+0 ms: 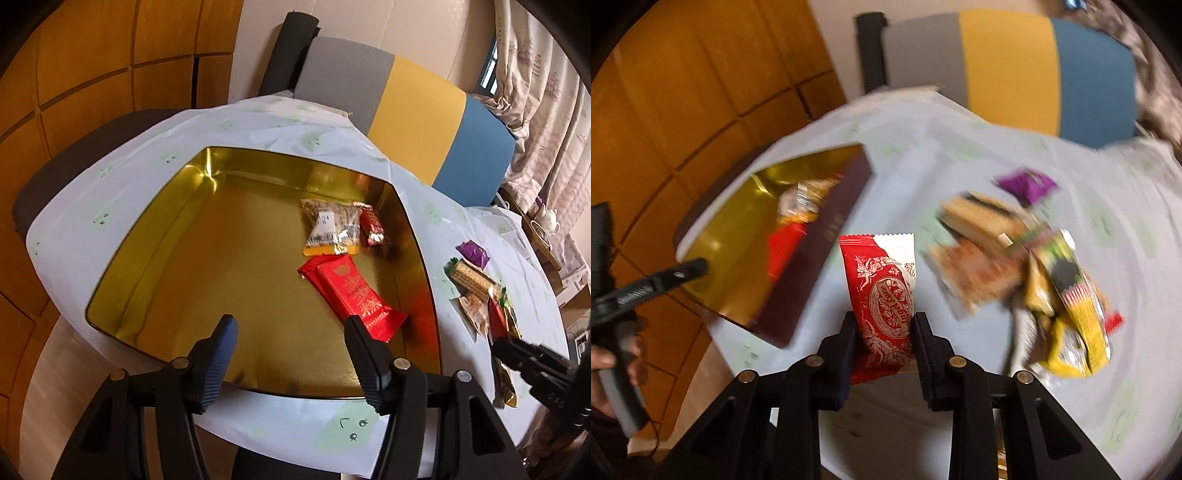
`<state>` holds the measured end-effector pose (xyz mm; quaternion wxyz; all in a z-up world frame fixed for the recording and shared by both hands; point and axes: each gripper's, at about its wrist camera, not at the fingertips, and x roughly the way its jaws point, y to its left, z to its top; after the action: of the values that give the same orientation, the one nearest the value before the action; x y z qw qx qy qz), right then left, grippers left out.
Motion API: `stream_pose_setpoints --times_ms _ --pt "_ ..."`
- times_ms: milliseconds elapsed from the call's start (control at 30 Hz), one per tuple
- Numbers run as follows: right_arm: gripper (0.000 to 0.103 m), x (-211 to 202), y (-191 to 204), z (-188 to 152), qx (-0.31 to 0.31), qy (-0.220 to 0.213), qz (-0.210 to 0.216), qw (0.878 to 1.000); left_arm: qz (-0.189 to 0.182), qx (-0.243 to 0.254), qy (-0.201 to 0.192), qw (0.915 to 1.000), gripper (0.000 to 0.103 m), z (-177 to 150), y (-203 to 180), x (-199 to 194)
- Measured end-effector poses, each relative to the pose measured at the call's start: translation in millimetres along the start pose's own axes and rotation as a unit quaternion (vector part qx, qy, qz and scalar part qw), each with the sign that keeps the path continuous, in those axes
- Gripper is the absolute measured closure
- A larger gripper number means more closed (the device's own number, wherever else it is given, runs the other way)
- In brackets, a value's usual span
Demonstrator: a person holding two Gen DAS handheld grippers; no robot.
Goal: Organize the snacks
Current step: 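Lower the biscuit packet into the gold tin and open the right gripper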
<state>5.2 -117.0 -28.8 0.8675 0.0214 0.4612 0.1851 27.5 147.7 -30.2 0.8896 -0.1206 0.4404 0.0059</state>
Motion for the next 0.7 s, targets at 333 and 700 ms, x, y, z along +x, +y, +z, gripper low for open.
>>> stream_pose_setpoints --times_ms 333,700 --pt "0.068 24 97 53 -0.089 -0.008 0.075 0.993 0.038 -0.029 -0.030 0.9984 0.042 6 32 -13" --pt "0.059 45 113 44 -0.110 0.009 0.066 0.992 0.042 -0.015 -0.027 0.9986 0.042 -1 31 -7"
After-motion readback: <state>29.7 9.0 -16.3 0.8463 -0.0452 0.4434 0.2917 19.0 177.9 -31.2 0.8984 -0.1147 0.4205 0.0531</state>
